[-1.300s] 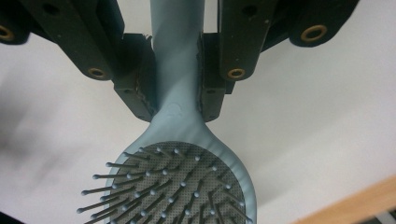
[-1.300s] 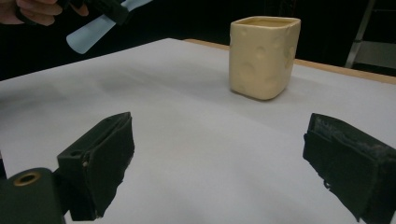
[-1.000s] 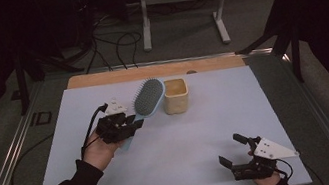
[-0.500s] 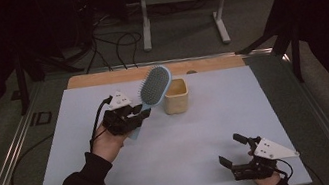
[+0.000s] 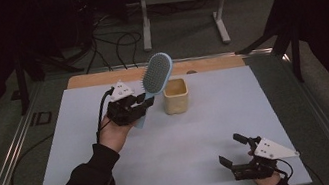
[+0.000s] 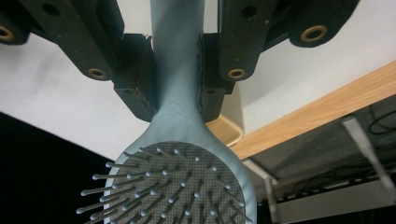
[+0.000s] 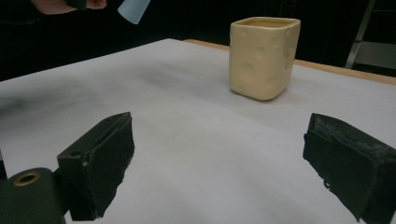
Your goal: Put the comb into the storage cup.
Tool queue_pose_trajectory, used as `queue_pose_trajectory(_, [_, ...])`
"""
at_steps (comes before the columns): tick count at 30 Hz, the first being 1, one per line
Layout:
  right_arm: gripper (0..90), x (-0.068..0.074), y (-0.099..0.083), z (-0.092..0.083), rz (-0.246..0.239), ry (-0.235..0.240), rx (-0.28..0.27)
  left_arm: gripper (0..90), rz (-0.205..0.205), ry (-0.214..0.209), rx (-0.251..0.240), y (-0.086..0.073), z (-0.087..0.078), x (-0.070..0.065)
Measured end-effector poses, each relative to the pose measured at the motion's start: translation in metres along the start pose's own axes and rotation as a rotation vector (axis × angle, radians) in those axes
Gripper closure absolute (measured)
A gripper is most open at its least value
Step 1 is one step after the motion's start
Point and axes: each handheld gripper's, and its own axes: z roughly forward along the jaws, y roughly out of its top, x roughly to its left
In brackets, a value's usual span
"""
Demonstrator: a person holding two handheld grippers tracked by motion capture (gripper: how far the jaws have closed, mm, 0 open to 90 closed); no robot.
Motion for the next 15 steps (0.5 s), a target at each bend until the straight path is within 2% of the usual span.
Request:
queue_pose_trajectory(4, [8.8,0.000,0.000,0.000,0.002,0.001,-0.001,70.2,-0.005,-0.024,-0.040,0.004,0.003,0.002])
queue_pose_trajectory(8, [8.8,0.000,0.000,0.000,0.002,0.000,-0.001,70.2,0.000,-0.027,-0.060,0.008,0.008,0.001])
queue_pose_trajectory(10, [8.8,0.000,0.000,0.000,0.003,0.001,-0.002,70.2,-0.011,-0.050,-0.071,0.011,0.010,0.002])
queue_pose_trajectory(11, [8.8,0.000,0.000,0.000,0.002,0.003,-0.001,70.2,-0.007,-0.043,-0.075,0.012,0.011,0.001])
queue_pose_trajectory(15, [8.8,0.000,0.000,0.000,0.005,0.003,-0.001,70.2,-0.013,-0.060,-0.094,0.019,0.016,0.002])
